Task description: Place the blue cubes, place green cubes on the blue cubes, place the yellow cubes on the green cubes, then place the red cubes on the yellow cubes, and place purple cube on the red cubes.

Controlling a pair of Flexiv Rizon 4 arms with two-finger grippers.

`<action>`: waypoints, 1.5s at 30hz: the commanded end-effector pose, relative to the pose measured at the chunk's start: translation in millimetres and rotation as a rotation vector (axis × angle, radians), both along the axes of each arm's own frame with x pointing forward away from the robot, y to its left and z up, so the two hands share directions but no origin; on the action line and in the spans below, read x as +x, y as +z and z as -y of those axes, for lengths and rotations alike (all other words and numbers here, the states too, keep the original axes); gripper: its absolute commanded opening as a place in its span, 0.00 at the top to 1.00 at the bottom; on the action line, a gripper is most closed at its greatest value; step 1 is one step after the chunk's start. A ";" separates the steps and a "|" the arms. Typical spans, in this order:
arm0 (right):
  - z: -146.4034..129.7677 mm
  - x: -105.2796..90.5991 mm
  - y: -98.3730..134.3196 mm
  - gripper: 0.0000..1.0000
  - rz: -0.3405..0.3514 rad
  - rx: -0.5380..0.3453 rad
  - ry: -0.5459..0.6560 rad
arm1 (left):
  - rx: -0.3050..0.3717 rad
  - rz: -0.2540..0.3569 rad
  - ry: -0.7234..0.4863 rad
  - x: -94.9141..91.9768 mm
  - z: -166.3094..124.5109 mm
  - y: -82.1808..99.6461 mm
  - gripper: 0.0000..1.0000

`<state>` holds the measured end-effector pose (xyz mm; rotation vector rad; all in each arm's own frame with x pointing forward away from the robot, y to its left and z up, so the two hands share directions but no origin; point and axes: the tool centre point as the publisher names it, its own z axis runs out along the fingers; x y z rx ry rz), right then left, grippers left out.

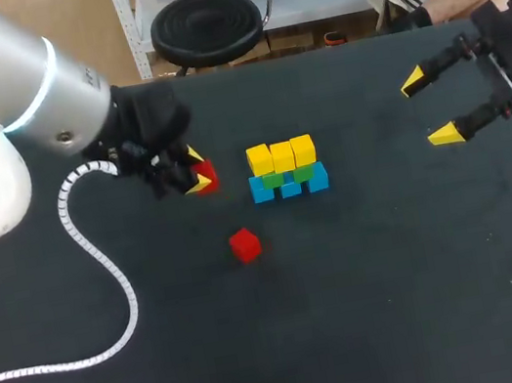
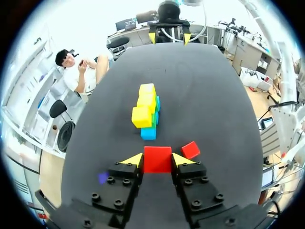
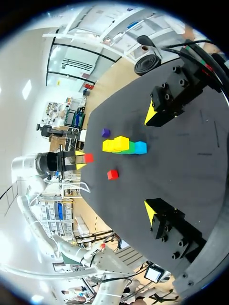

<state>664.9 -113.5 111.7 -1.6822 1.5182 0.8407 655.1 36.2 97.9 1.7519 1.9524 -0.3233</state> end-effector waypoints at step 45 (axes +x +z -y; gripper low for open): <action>0.0 -0.1 -0.4 0.00 0.001 0.001 0.000 | 0.062 -0.017 -0.060 -8.8 11.1 22.7 1.00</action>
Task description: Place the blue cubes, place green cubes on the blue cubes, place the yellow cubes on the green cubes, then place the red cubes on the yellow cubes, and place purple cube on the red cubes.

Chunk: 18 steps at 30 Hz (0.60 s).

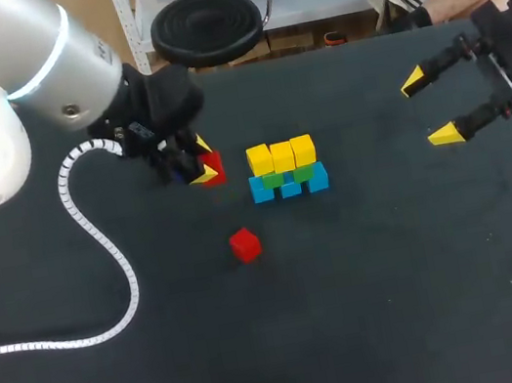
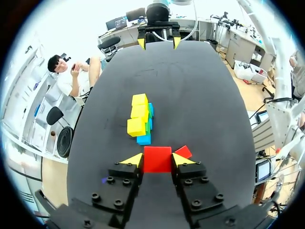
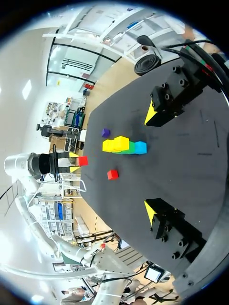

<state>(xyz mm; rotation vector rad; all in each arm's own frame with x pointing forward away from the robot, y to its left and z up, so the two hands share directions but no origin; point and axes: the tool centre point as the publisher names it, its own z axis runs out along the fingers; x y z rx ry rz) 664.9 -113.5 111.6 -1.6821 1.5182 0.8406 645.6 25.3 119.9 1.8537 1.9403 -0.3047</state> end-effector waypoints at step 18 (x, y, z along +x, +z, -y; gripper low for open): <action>0.0 -0.1 -0.4 0.00 0.001 0.001 0.000 | 0.041 0.028 0.056 -38.8 18.2 46.0 1.00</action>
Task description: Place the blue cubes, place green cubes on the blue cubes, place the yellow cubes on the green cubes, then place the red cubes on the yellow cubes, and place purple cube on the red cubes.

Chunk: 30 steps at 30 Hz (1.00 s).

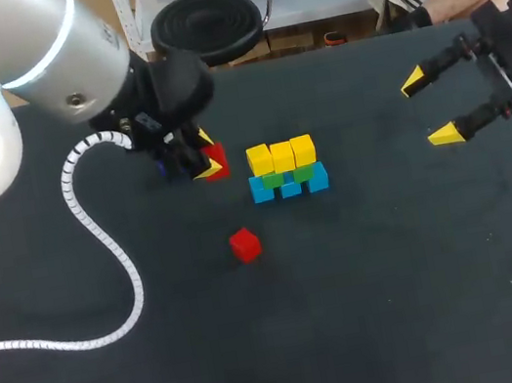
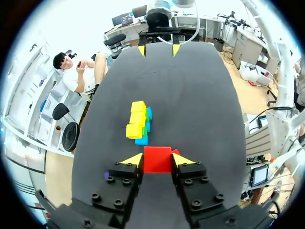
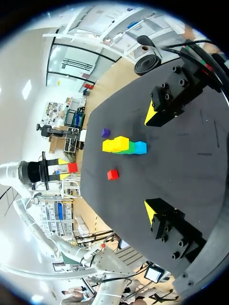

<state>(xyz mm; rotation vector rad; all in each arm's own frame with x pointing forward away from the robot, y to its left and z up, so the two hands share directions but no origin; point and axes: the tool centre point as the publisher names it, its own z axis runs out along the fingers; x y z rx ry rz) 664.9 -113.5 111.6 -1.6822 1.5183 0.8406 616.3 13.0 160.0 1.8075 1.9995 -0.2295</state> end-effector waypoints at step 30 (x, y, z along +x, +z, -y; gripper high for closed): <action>0.0 -0.1 -0.4 0.00 0.001 0.001 0.000 | -0.050 -0.052 -0.007 -32.6 81.2 -0.5 1.00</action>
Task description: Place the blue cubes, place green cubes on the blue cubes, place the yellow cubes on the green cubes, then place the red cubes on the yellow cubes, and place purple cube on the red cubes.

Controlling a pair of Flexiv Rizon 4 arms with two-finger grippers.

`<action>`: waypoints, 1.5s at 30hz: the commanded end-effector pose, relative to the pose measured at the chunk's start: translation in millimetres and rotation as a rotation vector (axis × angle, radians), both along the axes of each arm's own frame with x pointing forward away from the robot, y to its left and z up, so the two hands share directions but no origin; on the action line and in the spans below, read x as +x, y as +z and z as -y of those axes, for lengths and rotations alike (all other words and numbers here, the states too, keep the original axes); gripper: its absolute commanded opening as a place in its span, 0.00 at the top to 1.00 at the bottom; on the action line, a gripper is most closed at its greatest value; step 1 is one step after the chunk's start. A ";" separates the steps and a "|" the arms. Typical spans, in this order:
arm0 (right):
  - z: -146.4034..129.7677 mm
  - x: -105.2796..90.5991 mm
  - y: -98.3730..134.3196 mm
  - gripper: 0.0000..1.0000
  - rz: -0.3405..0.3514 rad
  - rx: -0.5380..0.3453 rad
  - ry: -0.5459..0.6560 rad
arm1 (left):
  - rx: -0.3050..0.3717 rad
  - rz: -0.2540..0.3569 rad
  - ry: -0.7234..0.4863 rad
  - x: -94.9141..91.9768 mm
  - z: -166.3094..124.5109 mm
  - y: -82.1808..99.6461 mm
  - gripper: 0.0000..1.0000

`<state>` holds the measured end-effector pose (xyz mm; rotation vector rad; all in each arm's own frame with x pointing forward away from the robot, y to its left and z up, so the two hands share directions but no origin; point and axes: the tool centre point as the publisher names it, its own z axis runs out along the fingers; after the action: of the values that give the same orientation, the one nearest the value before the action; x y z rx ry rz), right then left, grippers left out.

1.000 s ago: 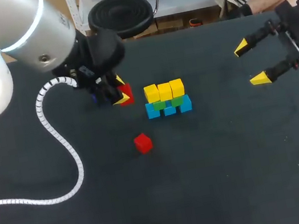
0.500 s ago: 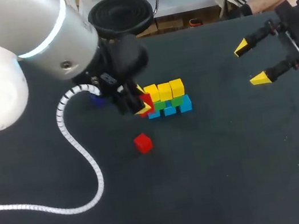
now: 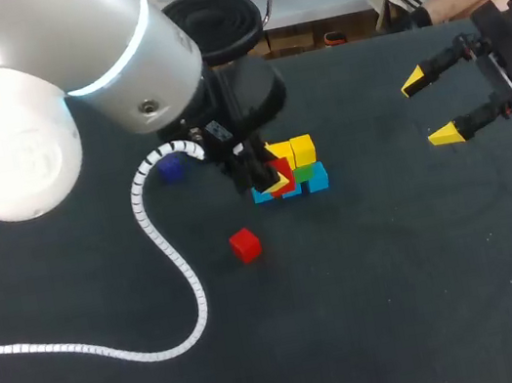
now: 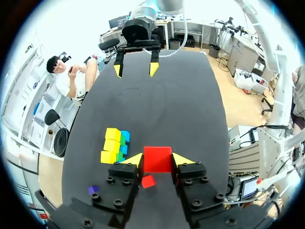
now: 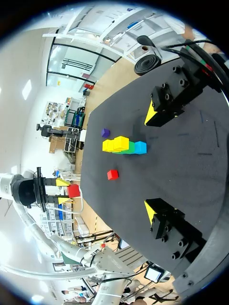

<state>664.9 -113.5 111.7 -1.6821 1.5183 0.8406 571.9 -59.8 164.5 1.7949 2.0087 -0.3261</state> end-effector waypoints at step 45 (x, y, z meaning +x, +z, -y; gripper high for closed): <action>0.0 -0.1 -0.4 0.00 0.001 0.001 0.000 | -0.018 -0.075 0.013 47.1 28.5 -15.4 1.00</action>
<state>664.9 -113.5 111.7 -1.6821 1.5183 0.8405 617.4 -88.4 149.1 1.7817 2.0608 -0.4112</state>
